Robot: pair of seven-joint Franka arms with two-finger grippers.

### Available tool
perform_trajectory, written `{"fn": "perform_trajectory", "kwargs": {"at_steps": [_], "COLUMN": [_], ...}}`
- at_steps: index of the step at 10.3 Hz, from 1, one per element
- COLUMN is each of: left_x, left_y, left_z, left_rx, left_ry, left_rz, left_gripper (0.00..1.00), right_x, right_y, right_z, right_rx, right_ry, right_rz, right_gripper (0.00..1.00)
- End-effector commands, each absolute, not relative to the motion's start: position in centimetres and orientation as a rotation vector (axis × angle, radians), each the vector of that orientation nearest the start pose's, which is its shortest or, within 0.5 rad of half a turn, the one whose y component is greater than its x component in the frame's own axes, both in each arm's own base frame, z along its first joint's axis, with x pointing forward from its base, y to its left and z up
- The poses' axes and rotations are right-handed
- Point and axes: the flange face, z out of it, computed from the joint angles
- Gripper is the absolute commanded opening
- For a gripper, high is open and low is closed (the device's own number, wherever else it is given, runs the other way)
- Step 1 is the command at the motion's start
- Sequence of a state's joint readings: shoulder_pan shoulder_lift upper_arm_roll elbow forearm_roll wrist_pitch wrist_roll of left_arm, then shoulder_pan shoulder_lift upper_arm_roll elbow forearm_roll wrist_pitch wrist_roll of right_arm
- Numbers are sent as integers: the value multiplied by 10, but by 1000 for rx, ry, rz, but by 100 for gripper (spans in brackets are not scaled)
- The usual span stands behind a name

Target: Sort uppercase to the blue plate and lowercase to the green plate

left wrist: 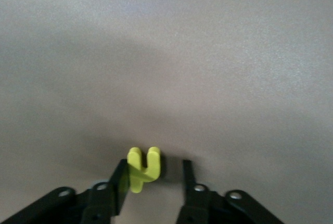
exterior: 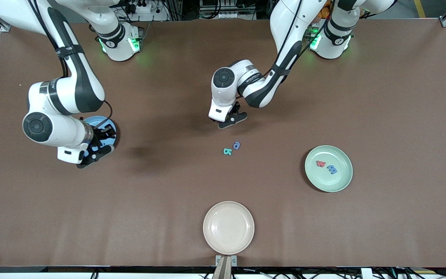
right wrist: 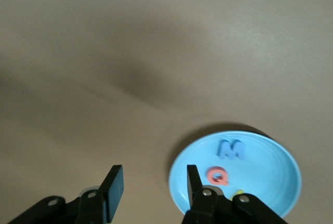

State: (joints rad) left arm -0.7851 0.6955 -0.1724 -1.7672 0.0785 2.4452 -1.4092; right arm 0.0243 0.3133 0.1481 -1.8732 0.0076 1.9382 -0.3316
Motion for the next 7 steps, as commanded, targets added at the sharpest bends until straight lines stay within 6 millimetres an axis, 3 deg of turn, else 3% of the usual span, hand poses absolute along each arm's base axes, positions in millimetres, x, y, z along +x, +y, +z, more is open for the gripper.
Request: {"fn": "perform_trajectory", "kwargs": {"at_steps": [1, 3, 4, 5, 7], "left_x": [378, 386, 397, 413, 466], "left_y": [-530, -525, -520, -509, -462], "left_z": [171, 179, 194, 213, 251], "left_rx": [-3063, -3063, -3069, -3050, -2994], "left_ry": [-687, -702, -722, -757, -910], "left_rz": [61, 47, 15, -20, -90], "left_gripper": [0, 0, 0, 0, 0], "right_x": [586, 587, 585, 587, 592], "right_y": [121, 150, 161, 167, 171], "right_z": [339, 349, 351, 359, 368], "right_rx": [-2942, -2958, -2977, -2988, -2995], "right_ry": [-622, -563, -494, -440, -416], "right_rz": [332, 301, 302, 288, 257], "right_gripper": [56, 57, 59, 63, 78]}}
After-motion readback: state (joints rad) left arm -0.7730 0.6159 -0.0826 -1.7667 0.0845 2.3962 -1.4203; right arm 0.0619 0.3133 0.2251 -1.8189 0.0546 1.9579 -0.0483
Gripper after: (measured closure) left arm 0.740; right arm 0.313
